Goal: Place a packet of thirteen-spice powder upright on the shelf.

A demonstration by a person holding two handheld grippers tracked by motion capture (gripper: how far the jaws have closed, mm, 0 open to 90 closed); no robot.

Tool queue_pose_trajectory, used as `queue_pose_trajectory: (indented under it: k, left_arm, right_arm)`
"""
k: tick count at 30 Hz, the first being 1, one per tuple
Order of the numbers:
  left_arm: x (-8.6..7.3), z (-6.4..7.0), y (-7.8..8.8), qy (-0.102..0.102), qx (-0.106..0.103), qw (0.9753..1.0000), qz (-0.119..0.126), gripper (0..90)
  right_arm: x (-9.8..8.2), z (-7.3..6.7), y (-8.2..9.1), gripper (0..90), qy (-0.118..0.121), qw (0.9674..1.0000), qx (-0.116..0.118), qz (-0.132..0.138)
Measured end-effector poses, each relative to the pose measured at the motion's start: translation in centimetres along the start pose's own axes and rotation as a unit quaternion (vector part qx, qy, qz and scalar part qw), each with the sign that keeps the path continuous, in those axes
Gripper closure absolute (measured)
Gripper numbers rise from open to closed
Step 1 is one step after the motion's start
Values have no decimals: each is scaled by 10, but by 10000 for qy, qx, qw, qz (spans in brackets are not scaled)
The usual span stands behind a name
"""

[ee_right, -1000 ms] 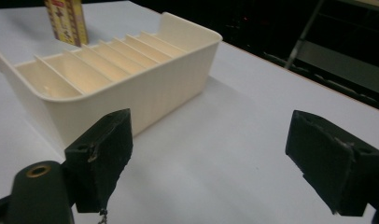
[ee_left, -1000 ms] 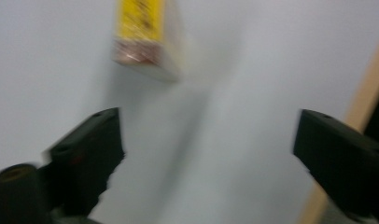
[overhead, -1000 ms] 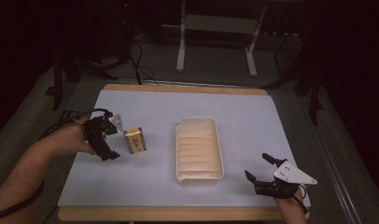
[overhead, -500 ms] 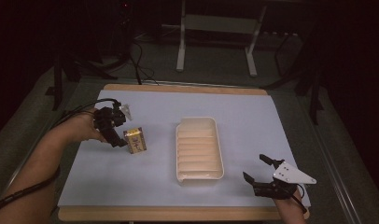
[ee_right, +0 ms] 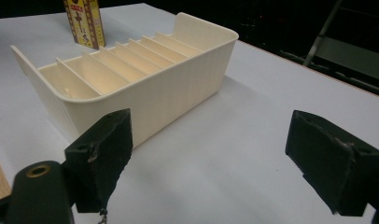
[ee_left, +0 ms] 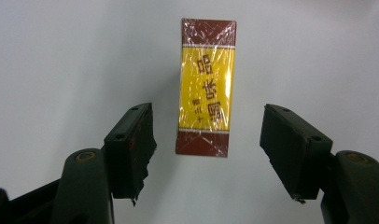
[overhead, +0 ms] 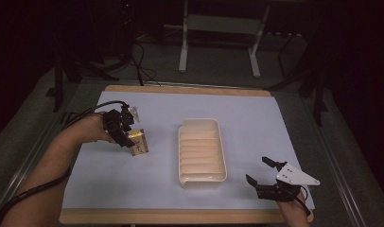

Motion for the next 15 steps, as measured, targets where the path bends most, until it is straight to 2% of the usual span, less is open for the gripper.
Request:
queue_pose_trajectory:
  k: [2, 4, 5, 7, 10, 15]
  left_arm:
    - [1, 1, -2, -5, -10, 10000, -26, 384]
    - [2, 0, -2, 94, -97, 9999, 48, 425]
    - [2, -1, -3, 117, -59, 9999, 47, 425]
    - [1, 1, -4, 176, -211, 9996, 17, 433]
    - [0, 2, -7, 153, -239, 9996, -13, 504]
    - [0, 4, -12, 128, -262, 9994, -168, 536]
  right_arm:
    - [0, 0, 0, 149, 9, 10000, 2, -14]
    - [-1, 0, 0, 149, 14, 10000, 5, -16]
    - [-1, 0, 0, 149, 25, 10000, 3, -19]
    - [-1, 0, 0, 150, 18, 10000, -7, -20]
    - [-1, 1, -1, 150, 1, 10000, 5, -16]
    - [-1, 1, -1, 150, 25, 10000, 0, -35]
Point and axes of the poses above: each handheld gripper's, and its own axes: y roughly backward along the jaws, x roughly out of its top, z roughly to its right, the point moved 9 cm from there along -y, roughly forward along the jaws
